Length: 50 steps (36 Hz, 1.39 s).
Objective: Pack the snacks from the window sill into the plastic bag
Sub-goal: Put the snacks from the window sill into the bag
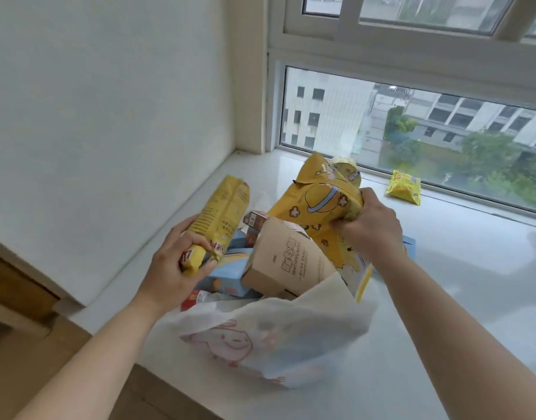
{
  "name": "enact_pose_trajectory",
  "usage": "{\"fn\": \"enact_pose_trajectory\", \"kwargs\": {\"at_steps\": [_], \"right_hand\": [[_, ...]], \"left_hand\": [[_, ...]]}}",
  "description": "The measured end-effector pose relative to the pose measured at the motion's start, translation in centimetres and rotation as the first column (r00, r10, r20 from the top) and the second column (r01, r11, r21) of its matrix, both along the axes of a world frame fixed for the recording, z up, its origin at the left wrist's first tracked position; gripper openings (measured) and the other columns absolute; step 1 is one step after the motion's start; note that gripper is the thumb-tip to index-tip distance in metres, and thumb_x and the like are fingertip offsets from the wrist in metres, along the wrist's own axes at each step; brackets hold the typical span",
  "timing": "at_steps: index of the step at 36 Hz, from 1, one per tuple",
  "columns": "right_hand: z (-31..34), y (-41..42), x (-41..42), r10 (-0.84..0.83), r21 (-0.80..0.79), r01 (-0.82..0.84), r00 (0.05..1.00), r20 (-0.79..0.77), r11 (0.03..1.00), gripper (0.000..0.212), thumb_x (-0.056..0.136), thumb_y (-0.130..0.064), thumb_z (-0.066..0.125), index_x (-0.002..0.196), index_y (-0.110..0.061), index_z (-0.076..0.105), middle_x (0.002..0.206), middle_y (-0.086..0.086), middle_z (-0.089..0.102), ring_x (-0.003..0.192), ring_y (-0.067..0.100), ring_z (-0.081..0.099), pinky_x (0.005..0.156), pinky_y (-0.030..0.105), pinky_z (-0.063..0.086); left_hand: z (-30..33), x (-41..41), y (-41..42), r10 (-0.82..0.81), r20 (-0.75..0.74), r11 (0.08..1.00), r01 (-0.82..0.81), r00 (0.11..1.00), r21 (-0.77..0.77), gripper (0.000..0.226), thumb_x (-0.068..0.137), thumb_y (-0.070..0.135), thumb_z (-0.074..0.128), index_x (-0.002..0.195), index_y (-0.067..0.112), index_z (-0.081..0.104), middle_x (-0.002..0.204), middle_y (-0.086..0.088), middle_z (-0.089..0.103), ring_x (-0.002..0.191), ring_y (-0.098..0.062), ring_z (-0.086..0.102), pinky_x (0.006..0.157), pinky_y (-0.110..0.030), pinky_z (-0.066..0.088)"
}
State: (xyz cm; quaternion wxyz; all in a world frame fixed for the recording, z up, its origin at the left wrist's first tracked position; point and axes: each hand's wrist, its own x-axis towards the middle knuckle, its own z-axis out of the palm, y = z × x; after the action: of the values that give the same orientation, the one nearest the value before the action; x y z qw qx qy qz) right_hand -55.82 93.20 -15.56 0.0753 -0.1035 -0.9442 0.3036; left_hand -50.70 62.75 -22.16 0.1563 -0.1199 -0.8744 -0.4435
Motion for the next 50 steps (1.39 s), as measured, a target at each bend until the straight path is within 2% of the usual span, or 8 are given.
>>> {"fn": "enact_pose_trajectory", "kwargs": {"at_steps": [18, 22, 27, 30, 33, 37, 42, 50], "right_hand": [[-1.9, -5.9, 0.5, 0.224, -0.041, -0.221, 0.951, 0.211, 0.975, 0.054, 0.073, -0.021, 0.074, 0.120, -0.029, 0.049, 0.104, 0.005, 0.062, 0.093, 0.025, 0.056, 0.081, 0.038, 0.052], [-1.8, -5.4, 0.3, 0.186, -0.066, -0.178, 0.972, 0.147, 0.982, 0.053, 0.071, -0.022, 0.077, 0.118, -0.028, 0.054, 0.105, 0.004, 0.065, 0.100, 0.028, 0.058, 0.085, 0.041, 0.051], [-0.3, -5.9, -1.5, 0.178, 0.021, -0.180, 0.982, 0.064, 0.983, 0.046, 0.072, -0.024, 0.075, 0.113, -0.027, 0.054, 0.099, 0.005, 0.064, 0.095, 0.028, 0.058, 0.079, 0.039, 0.051], [0.7, -7.3, -2.8, 0.201, 0.141, -0.206, 0.978, 0.051, 0.968, 0.042, 0.073, -0.024, 0.070, 0.111, -0.027, 0.053, 0.089, 0.002, 0.061, 0.085, 0.026, 0.058, 0.068, 0.033, 0.049], [1.3, -9.1, -3.8, 0.236, 0.266, -0.231, 0.972, 0.015, 0.936, 0.045, 0.073, -0.023, 0.067, 0.116, -0.028, 0.051, 0.096, 0.001, 0.061, 0.087, 0.028, 0.058, 0.069, 0.033, 0.048], [1.8, -11.0, -4.8, 0.325, 0.410, -0.283, 0.945, -0.034, 0.867, 0.050, 0.077, -0.024, 0.065, 0.123, -0.028, 0.046, 0.105, 0.003, 0.061, 0.096, 0.028, 0.055, 0.075, 0.033, 0.040], [2.6, -12.5, -5.9, 0.475, 0.595, -0.408, 0.878, 0.050, 0.692, 0.053, 0.080, -0.029, 0.059, 0.130, -0.030, 0.041, 0.110, 0.001, 0.058, 0.104, 0.024, 0.052, 0.085, 0.033, 0.034], [2.5, -15.0, -6.7, 0.622, 0.648, -0.735, 0.606, 0.495, 0.201, 0.051, 0.082, -0.030, 0.055, 0.131, -0.039, 0.042, 0.122, -0.007, 0.053, 0.117, 0.018, 0.045, 0.103, 0.036, 0.031]], "left_hand": [[-5.7, -4.8, 1.0, -0.114, 0.521, 0.775, 0.404, 0.846, -0.487, 0.059, 0.076, 0.033, 0.067, 0.128, 0.044, 0.041, 0.156, 0.005, 0.007, 0.137, -0.028, 0.025, 0.106, -0.042, 0.035], [-4.8, -6.3, 1.9, -0.182, 0.692, 0.894, 0.411, 0.698, -0.180, 0.088, 0.058, 0.041, 0.056, 0.141, 0.046, 0.027, 0.158, 0.009, -0.004, 0.146, -0.023, -0.001, 0.114, -0.051, 0.020], [-1.8, -6.4, 0.5, -0.355, 0.626, 0.912, 0.111, 0.694, 0.394, 0.055, 0.074, 0.022, 0.052, 0.127, 0.034, 0.050, 0.141, 0.004, 0.042, 0.132, -0.018, 0.038, 0.109, -0.034, 0.030], [-2.7, -7.0, -0.5, 0.183, 0.366, 0.983, -0.163, 0.913, -0.085, 0.029, 0.086, 0.021, 0.056, 0.114, 0.024, 0.060, 0.127, 0.003, 0.054, 0.121, -0.017, 0.047, 0.095, -0.028, 0.038], [-4.1, -8.0, -1.6, 0.421, 0.262, 0.863, -0.295, 0.868, -0.410, 0.051, 0.083, 0.042, 0.060, 0.128, 0.021, 0.049, 0.130, -0.001, 0.044, 0.123, -0.022, 0.037, 0.096, -0.033, 0.038], [-5.7, -9.2, -2.5, 0.468, 0.346, 0.732, -0.138, 0.813, -0.667, 0.042, 0.091, 0.045, 0.042, 0.125, 0.024, 0.055, 0.130, -0.001, 0.047, 0.118, -0.024, 0.042, 0.091, -0.036, 0.039], [-4.8, -10.3, -4.0, 0.457, 0.518, 0.888, -0.395, 0.722, -0.233, 0.027, 0.094, 0.019, 0.037, 0.068, 0.014, 0.039, 0.082, -0.009, 0.049, 0.076, -0.027, 0.045, 0.054, -0.029, 0.027], [-1.8, -11.6, -6.3, 0.328, 0.564, 0.939, -0.329, 0.758, -0.104, 0.020, 0.094, 0.021, 0.041, 0.081, 0.009, 0.050, 0.084, -0.011, 0.052, 0.075, -0.023, 0.047, 0.064, -0.030, 0.032]]}}
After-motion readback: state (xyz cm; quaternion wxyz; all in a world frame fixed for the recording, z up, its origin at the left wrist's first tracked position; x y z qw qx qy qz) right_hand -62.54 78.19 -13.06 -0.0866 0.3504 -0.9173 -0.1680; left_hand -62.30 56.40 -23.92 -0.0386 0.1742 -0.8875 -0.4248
